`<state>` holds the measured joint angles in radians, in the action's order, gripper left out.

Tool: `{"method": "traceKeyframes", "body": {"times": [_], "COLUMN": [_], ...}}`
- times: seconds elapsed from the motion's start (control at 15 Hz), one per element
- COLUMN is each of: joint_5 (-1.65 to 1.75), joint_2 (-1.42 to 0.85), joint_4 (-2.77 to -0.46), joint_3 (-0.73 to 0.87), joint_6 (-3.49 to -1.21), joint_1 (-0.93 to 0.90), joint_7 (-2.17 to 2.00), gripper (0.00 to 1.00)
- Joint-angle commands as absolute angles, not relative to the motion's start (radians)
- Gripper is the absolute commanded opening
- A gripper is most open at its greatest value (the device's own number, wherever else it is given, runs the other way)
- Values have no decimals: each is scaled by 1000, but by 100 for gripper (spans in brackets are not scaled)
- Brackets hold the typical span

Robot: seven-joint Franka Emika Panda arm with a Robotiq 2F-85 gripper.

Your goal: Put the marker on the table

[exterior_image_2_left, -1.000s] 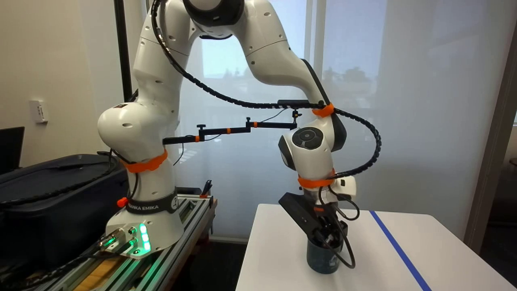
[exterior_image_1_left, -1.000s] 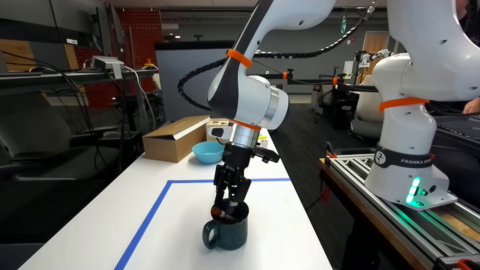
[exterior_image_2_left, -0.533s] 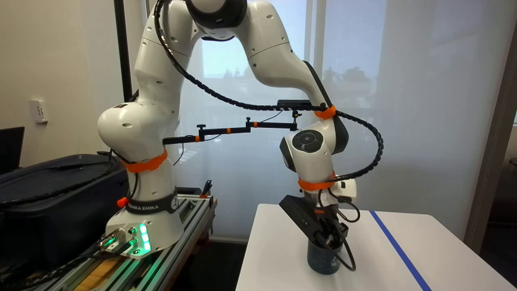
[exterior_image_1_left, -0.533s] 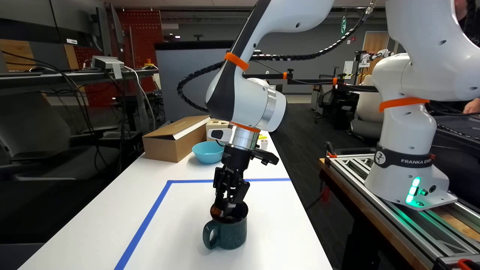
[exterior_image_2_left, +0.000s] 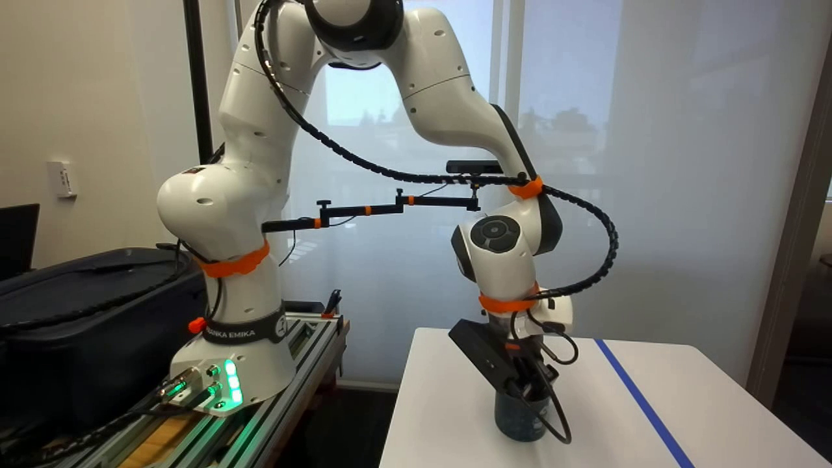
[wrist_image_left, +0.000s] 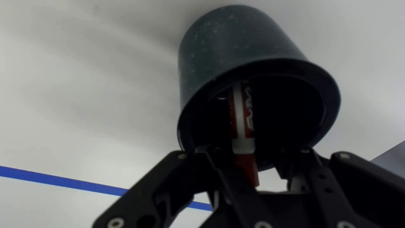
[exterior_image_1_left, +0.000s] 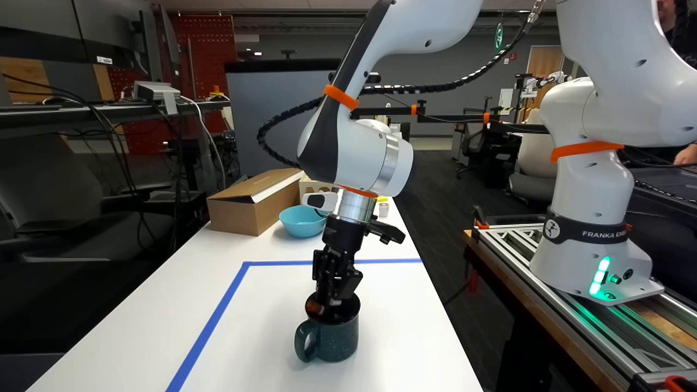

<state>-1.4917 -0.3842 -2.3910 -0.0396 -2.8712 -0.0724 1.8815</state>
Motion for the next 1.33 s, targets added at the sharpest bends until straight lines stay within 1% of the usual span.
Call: {"method": "traceKeyframes", "body": {"times": [0.0,0.07,0.13,0.2,0.33,0.73,1.0,1.27], "joint_5": [-1543,-1547,-1551,-1553,-1550,-1488,-1396,-1200], "joint_2": [-414,-418,-419,-416,-394,-302,-256,-215], "joint_4": [-2369,-2367,-2366,-2367,-2380,-2444,-2475,-2489], "joint_3": [-47,-47,-47,-48,-48,-42,-23,30], "joint_6": [-2899,-2901,-2901,-2900,-2895,-2915,-2982,-2969], "joint_1": [-74,-74,-74,-74,-74,-93,-109,-115], "joint_7": [1932,1935,1939,1941,1937,1848,1691,1444], "gripper": [14,8,7,1,5,5,5,5]}}
